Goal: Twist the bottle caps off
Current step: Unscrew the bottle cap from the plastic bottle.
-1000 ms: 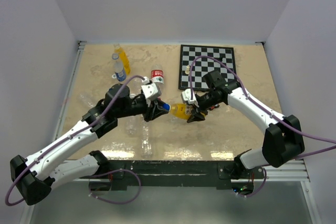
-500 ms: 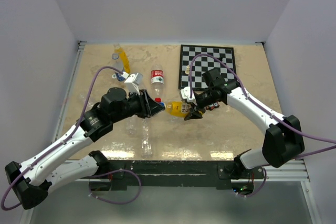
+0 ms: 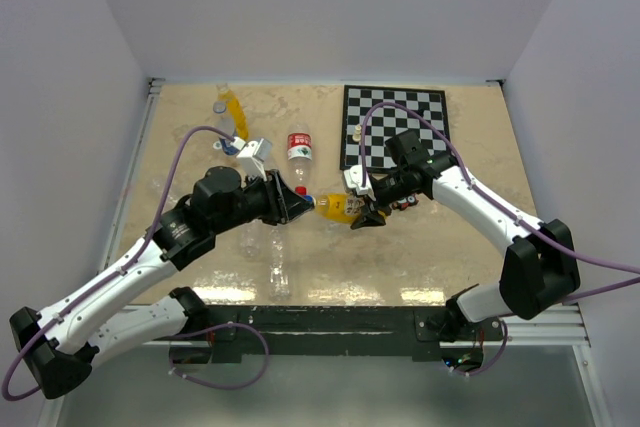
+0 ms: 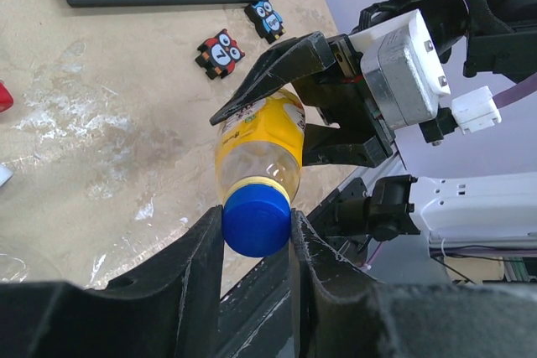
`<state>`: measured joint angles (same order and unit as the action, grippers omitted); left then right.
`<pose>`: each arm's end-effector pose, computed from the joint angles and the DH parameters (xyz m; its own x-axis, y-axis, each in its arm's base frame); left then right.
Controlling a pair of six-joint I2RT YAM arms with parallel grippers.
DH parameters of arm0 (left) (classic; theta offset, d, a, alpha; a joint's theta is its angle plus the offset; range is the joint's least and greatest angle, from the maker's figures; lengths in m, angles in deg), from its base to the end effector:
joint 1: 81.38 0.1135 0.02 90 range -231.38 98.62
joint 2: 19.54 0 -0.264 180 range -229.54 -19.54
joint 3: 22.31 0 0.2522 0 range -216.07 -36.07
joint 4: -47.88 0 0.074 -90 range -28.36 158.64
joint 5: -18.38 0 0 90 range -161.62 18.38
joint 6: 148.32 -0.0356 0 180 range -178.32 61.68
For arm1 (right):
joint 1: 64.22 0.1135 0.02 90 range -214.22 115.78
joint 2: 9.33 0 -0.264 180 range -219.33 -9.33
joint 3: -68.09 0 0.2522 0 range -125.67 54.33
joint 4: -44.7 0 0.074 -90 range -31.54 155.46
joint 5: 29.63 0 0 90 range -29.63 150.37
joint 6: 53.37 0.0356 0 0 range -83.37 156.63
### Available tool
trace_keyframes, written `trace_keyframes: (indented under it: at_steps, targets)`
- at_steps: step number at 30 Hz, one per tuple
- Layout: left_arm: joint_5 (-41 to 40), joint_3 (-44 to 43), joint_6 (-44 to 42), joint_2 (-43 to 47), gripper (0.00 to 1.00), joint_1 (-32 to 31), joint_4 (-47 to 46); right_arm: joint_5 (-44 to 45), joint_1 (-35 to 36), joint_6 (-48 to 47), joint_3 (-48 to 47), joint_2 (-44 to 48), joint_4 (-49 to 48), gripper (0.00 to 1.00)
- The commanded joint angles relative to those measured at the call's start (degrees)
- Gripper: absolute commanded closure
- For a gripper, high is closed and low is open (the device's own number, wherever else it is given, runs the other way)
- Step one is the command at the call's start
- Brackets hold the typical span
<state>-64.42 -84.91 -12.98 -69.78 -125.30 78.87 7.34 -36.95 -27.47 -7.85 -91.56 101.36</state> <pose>0.1418 -0.1427 0.3355 -0.7121 -0.2940 -0.6376 0.3802 0.6020 -0.7022 0.2344 0.1528 0.2625 0.1926 -0.5094 -0.8387 -0.9735 -0.2063 -0.0983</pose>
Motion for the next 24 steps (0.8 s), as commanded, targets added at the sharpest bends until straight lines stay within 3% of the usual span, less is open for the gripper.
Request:
trace_keyframes:
  at_steps: [1,5,8,13,24]
  targets:
    - [-3.4,-0.8,-2.2,0.8,0.7,0.9,-4.5,-0.9,-0.5,-2.6,-1.5,0.5,1.8,1.0]
    - [-2.5,-1.0,-6.0,1.5,0.26,0.9,-3.8,-0.8,-0.5,-2.5,-1.5,0.4,1.8,1.0]
    - [-1.9,-1.1,-9.3,2.6,0.09,0.9,-3.4,-0.8,-0.5,-2.6,-1.5,0.5,1.8,1.0]
    - [-1.2,-1.3,-16.9,5.0,0.0,0.9,-1.8,-0.8,-0.5,-2.6,-1.5,0.5,1.9,1.0]
    - [6.8,-2.0,-39.3,9.0,0.0,0.9,-0.5,-0.8,-0.5,-2.8,-1.5,0.5,1.9,1.0]
